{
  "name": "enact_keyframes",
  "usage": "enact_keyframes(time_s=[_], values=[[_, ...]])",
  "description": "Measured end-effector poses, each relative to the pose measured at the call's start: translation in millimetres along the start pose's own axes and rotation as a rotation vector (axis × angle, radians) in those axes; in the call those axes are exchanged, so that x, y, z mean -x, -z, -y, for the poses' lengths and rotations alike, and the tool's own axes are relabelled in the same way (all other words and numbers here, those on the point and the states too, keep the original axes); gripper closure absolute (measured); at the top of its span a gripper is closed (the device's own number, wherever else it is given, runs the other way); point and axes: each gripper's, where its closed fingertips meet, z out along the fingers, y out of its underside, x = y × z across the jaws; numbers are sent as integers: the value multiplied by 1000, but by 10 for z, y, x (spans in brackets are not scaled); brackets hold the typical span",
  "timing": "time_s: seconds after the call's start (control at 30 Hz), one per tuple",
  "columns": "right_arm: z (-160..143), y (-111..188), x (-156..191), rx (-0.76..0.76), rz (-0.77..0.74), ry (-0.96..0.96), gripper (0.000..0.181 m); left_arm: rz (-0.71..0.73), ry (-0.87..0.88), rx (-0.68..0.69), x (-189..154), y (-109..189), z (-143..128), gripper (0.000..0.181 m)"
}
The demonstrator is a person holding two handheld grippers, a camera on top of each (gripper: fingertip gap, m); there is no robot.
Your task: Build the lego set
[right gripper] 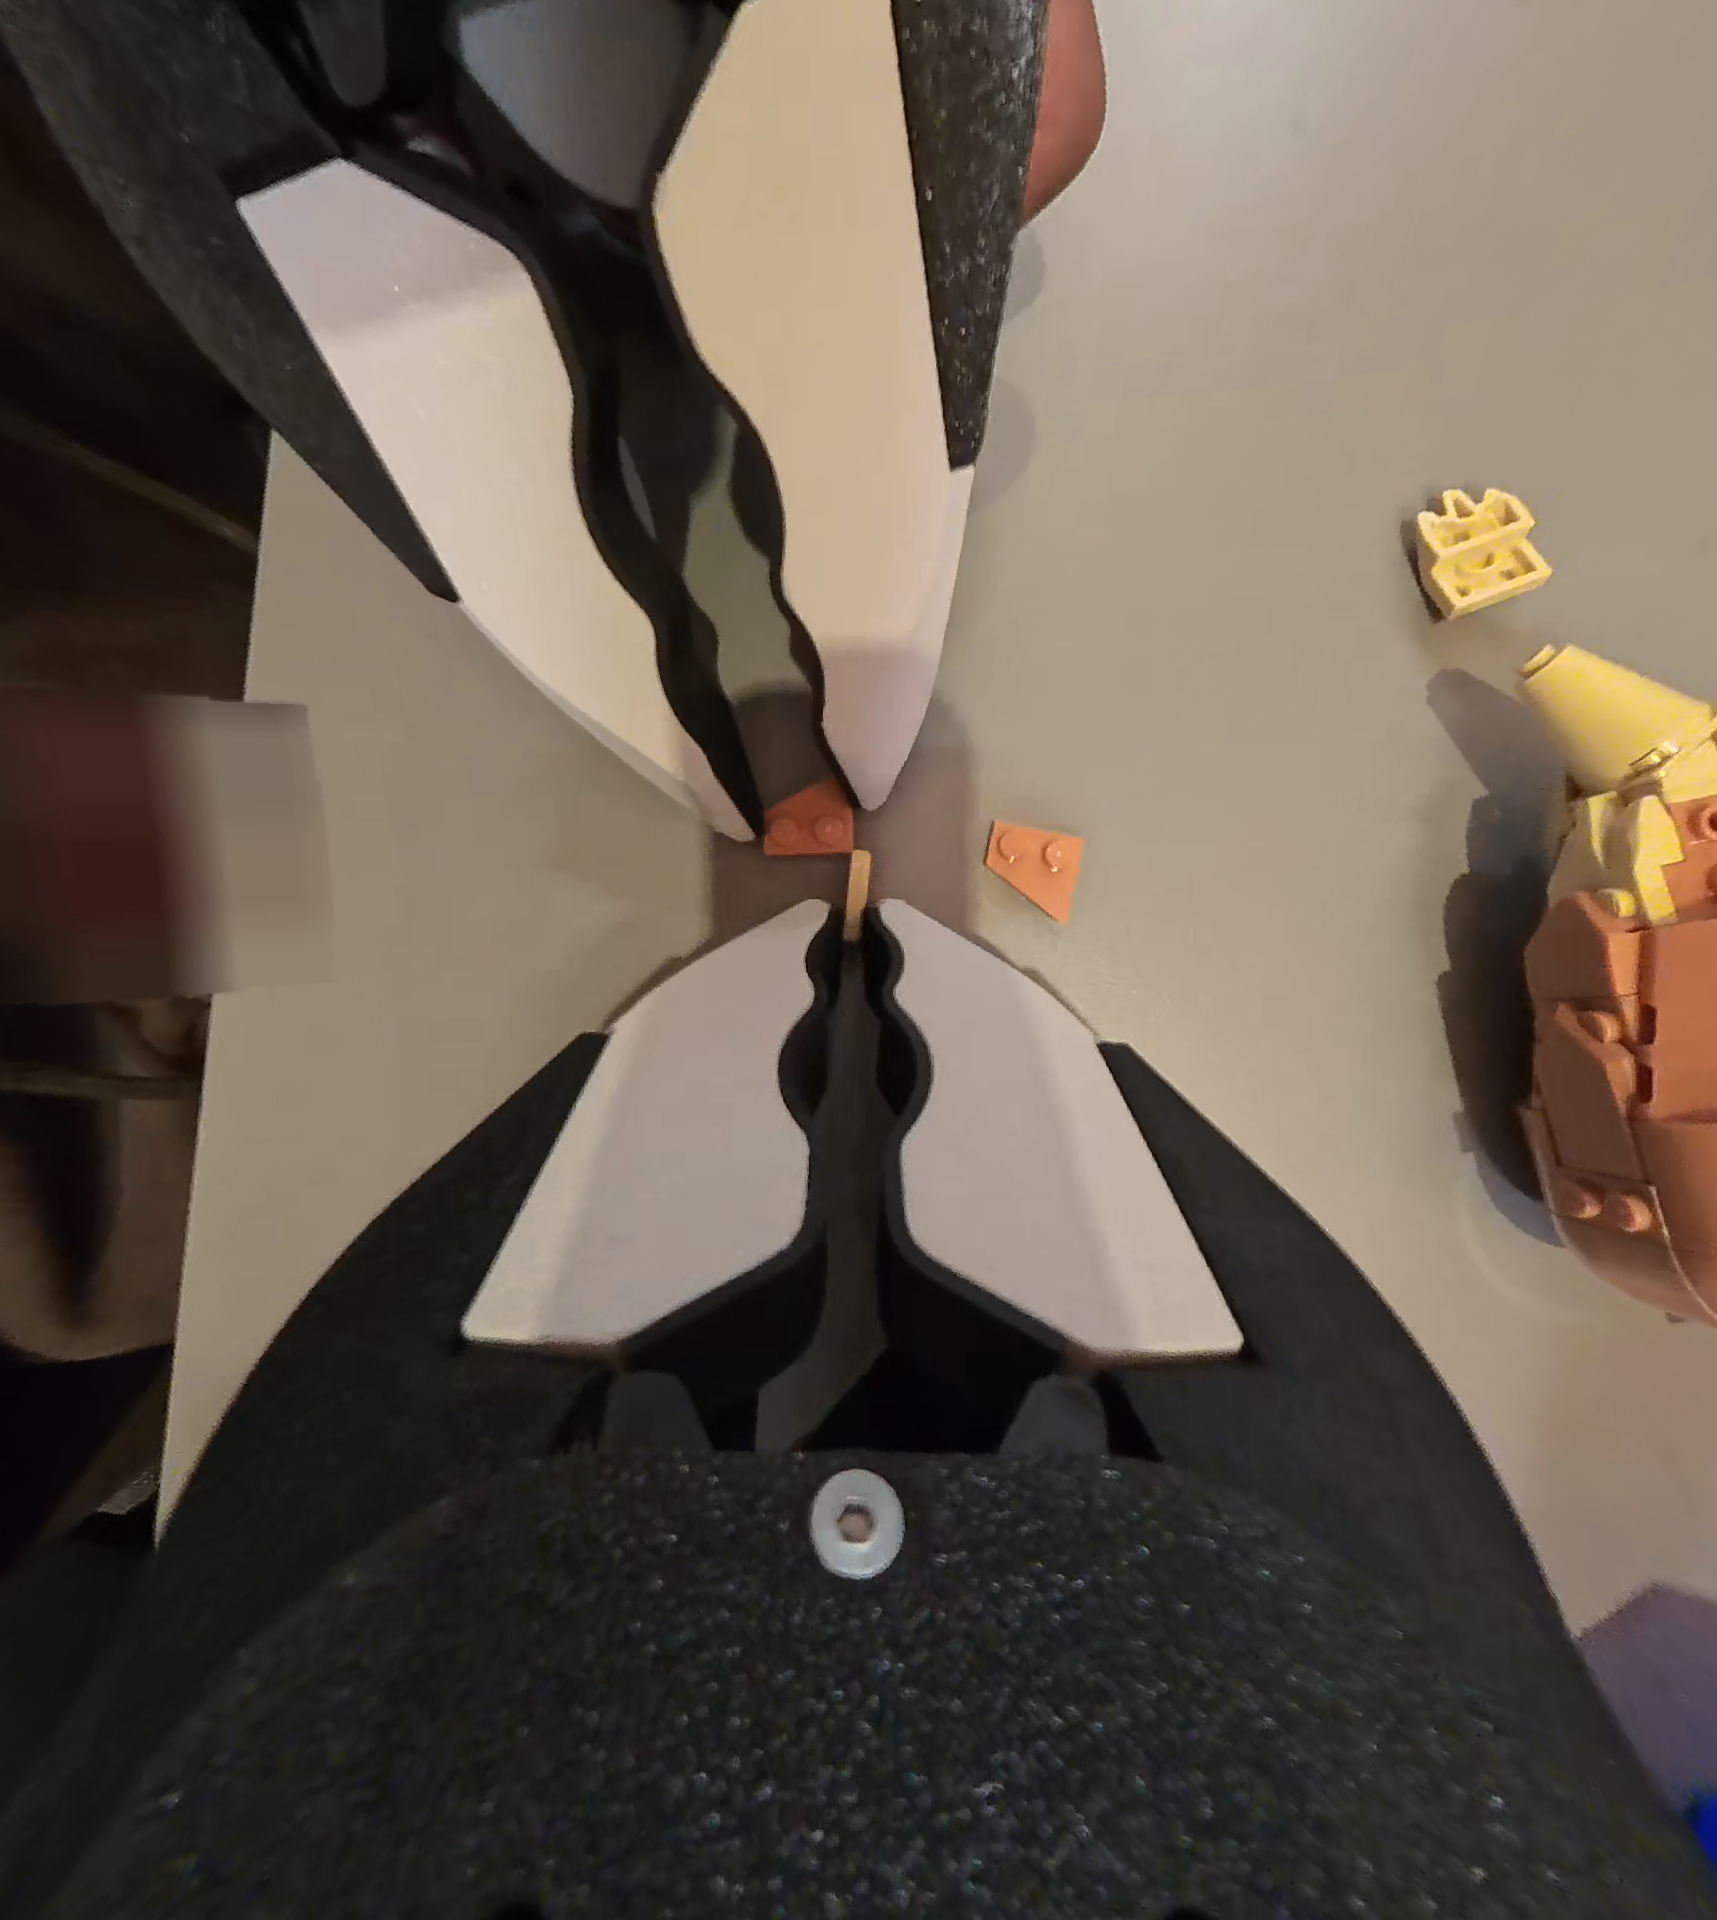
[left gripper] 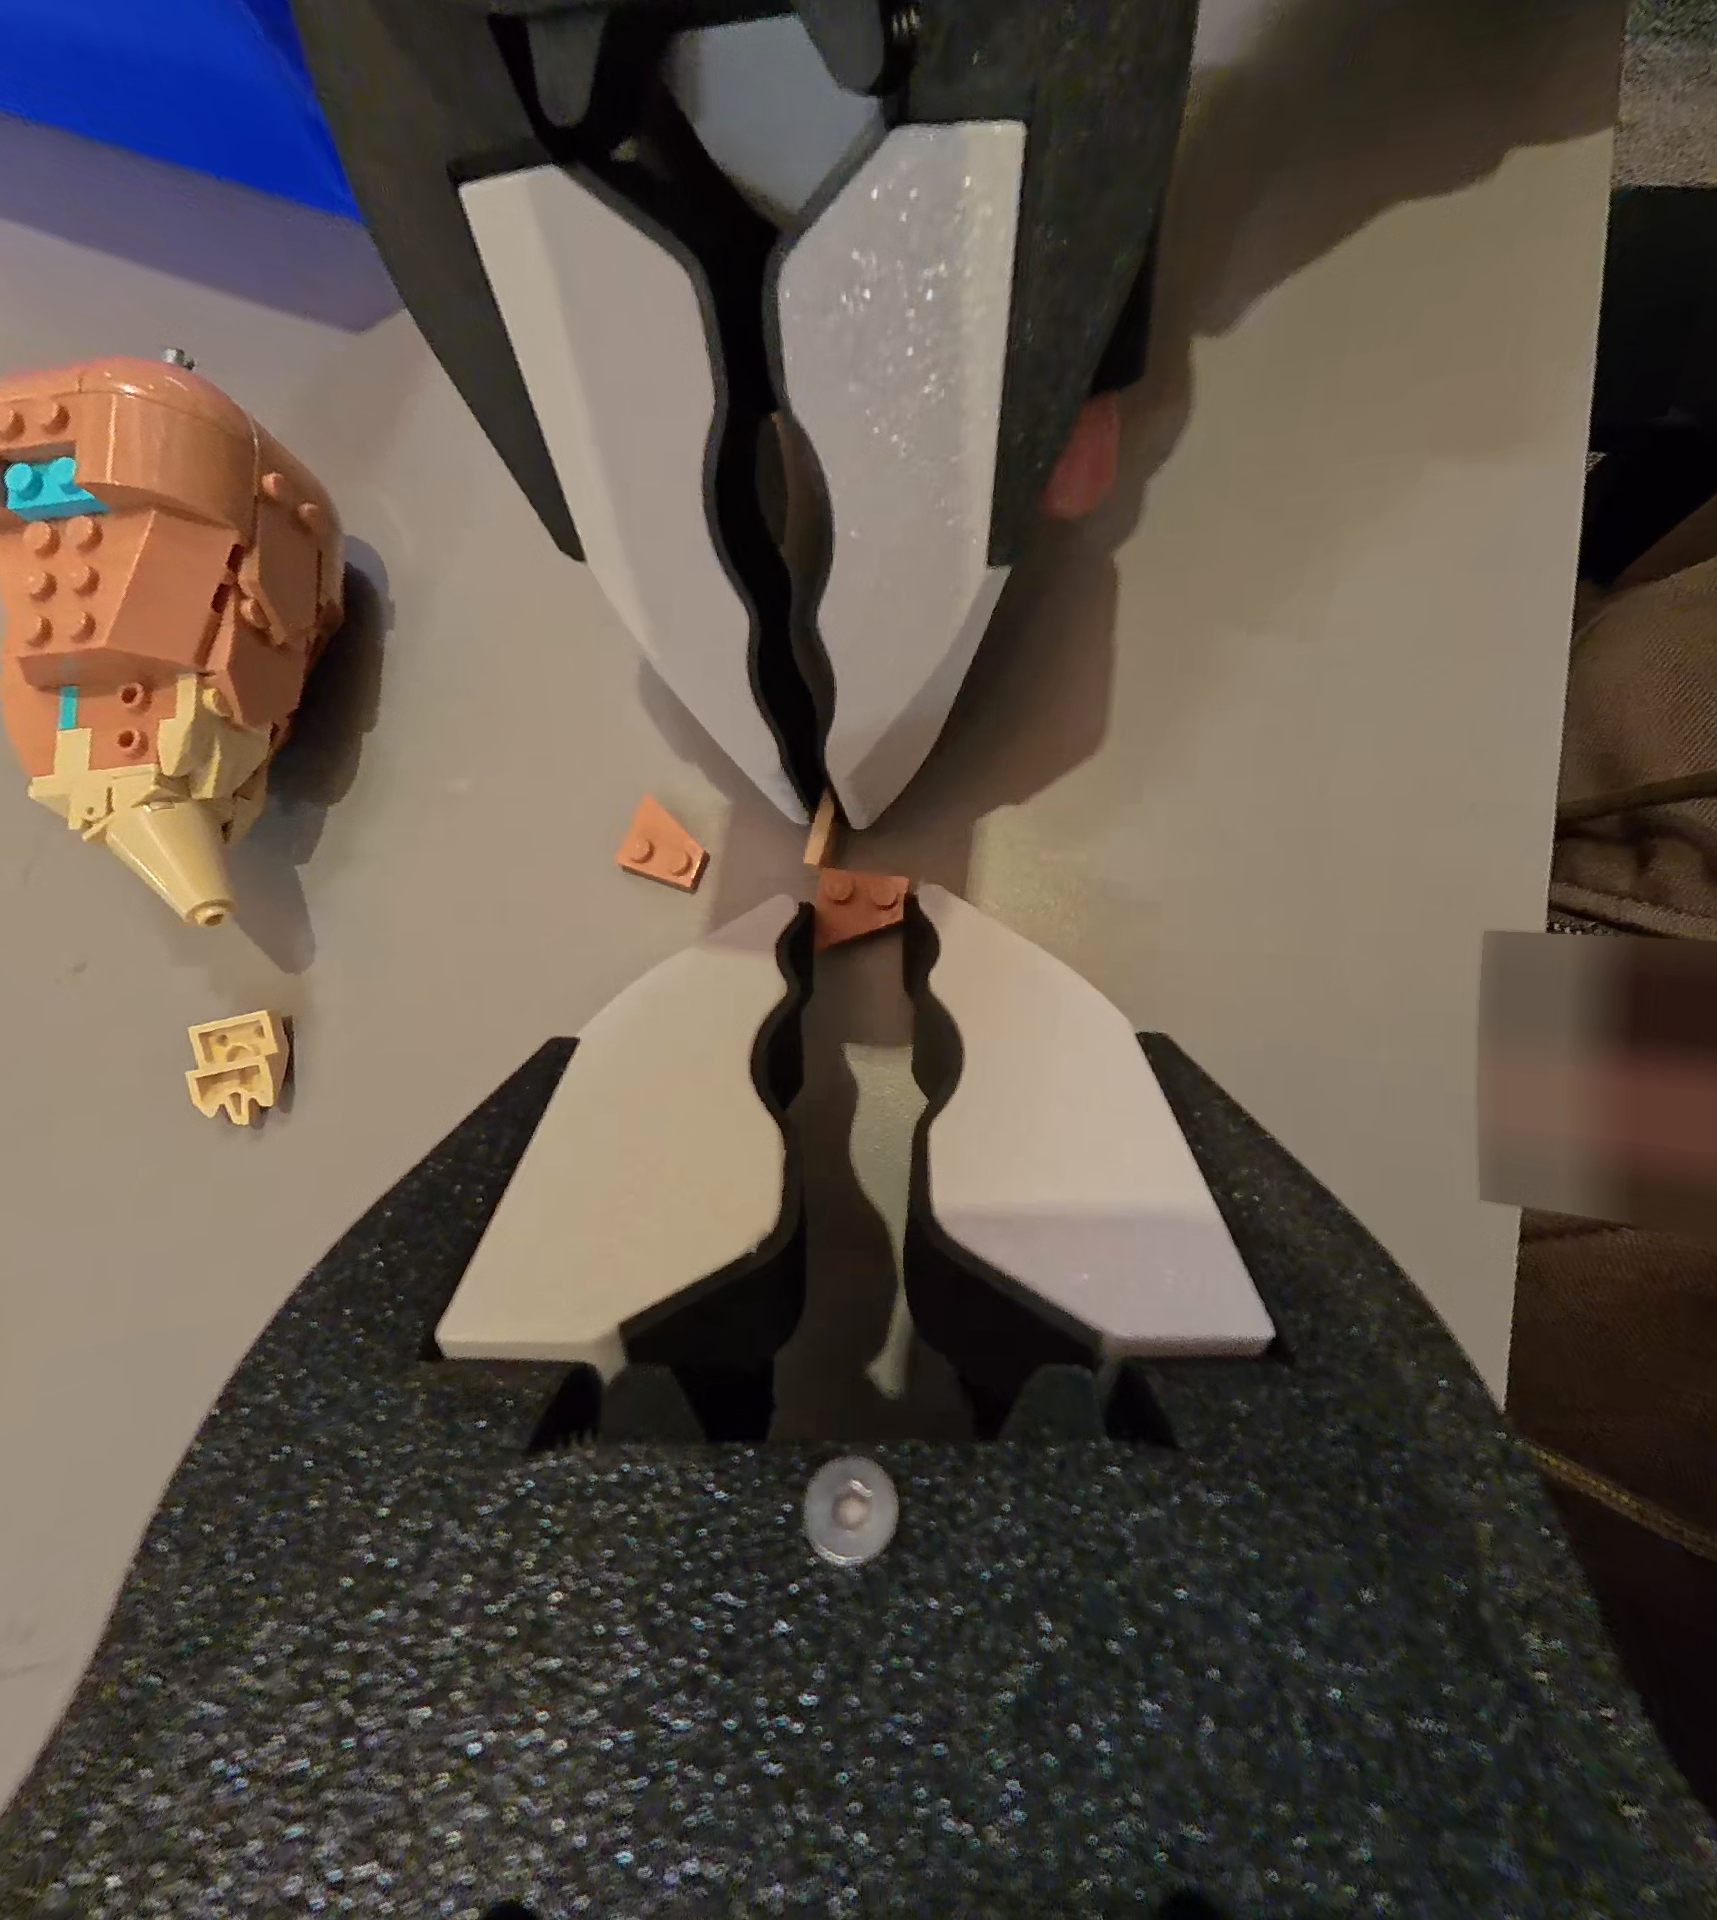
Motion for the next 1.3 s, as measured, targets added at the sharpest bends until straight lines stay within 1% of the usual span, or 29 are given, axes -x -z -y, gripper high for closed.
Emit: enact_keyframes(time_s=[0.03,0.23,0.43,0.63,0.9,1.07,1.3], values=[[1,0,2,-4,5,-4,178,1,0,0,3,0,-2,165],[34,22,17,-53,59,-61,178,5,-2,-5,13,3,-5,165],[165,98,66,-159,201,-225,178,10,-40,-34,5,19,23,165],[162,87,79,-162,256,-321,178,34,-118,-63,-8,36,60,165],[156,80,113,-174,301,-379,176,53,-176,-92,-34,63,98,165],[151,81,126,-174,298,-372,176,52,-186,-89,-47,52,91,165],[145,102,151,-183,333,-385,177,55,-213,-99,-67,61,107,165]])
